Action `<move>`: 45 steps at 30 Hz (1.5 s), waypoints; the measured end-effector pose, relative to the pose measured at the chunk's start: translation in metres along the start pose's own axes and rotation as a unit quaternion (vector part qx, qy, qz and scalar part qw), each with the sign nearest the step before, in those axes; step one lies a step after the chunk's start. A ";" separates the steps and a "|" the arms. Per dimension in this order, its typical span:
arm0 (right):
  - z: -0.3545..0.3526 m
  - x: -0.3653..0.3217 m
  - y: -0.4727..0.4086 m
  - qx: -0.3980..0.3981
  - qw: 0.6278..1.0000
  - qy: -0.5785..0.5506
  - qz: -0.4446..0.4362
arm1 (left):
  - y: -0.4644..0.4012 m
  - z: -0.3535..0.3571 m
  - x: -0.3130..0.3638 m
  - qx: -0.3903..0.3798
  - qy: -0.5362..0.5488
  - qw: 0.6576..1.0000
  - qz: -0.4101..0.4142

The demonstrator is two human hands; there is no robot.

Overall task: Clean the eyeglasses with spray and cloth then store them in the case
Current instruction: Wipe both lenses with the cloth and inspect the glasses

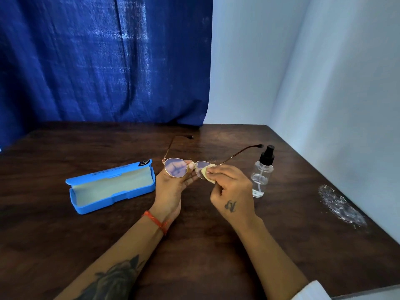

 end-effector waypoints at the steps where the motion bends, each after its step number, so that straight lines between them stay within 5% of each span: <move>1: 0.000 0.000 0.000 0.000 1.000 0.014 -0.001 | 0.000 0.000 0.000 -0.001 0.002 1.000 -0.003; 38: 0.016 -0.007 -0.003 -0.044 0.999 0.024 0.005 | -0.010 -0.002 -0.007 -0.031 -0.001 0.999 0.013; 45: 0.001 -0.002 -0.001 -0.003 1.000 -0.008 0.022 | -0.011 -0.003 -0.007 -0.020 -0.001 1.000 0.007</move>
Point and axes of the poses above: each hand's wrist, its own y-axis away from the middle knuckle, its own z-axis out of the palm, x = y × z, the point moved 8 cm from there along -y, towards the middle knuckle, and after that the axes turned 7 degrees about y, right-handed, at the moved point
